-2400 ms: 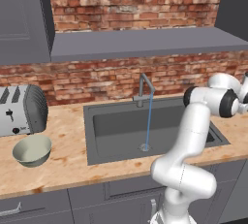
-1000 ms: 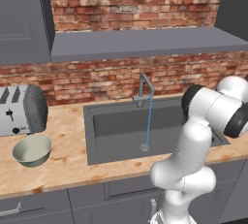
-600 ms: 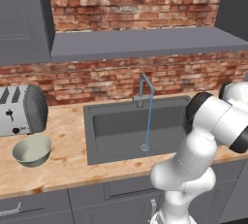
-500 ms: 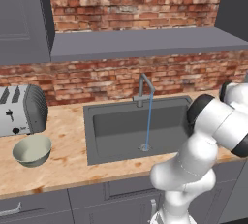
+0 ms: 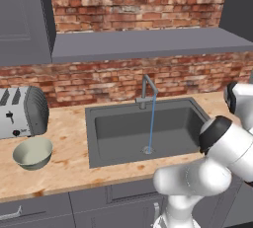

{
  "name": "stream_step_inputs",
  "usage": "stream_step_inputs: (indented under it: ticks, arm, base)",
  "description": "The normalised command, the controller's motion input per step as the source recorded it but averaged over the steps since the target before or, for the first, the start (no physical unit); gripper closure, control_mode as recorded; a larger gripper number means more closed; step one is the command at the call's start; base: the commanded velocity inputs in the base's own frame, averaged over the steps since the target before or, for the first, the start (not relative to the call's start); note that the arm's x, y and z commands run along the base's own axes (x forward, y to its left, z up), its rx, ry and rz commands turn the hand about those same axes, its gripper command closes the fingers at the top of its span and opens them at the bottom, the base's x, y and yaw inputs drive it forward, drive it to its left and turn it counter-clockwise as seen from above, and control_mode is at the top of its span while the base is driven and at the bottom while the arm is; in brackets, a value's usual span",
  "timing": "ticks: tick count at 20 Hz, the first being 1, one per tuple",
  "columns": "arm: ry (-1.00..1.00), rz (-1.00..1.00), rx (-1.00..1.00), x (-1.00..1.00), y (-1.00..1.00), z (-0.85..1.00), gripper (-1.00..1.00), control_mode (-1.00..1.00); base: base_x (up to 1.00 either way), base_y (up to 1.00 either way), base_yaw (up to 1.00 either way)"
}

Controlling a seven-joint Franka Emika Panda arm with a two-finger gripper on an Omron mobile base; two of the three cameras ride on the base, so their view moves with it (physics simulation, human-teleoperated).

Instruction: Rinse each bowl for a few seconds and place them down in the sink or on the counter.

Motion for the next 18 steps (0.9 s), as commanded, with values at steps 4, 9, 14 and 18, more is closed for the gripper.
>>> stream_step_inputs:
  ticks: [4,9,14,18]
  arm:
    - [-0.05,0.08,-0.04,-0.19,0.39,0.04,1.00,-1.00]
    - [-0.04,0.08,-0.02,-0.14,0.34,0.00,1.00,-1.00]
    - [0.07,0.13,0.02,0.00,0.23,0.10,1.00,-1.00]
    - [0.14,0.15,0.06,0.00,0.19,0.20,1.00,-1.00]
  base:
    - [0.00,0.00,0.00]
    - [0.00,0.00,0.00]
    - [0.00,0.00,0.00]
    - [0.00,0.00,0.00]
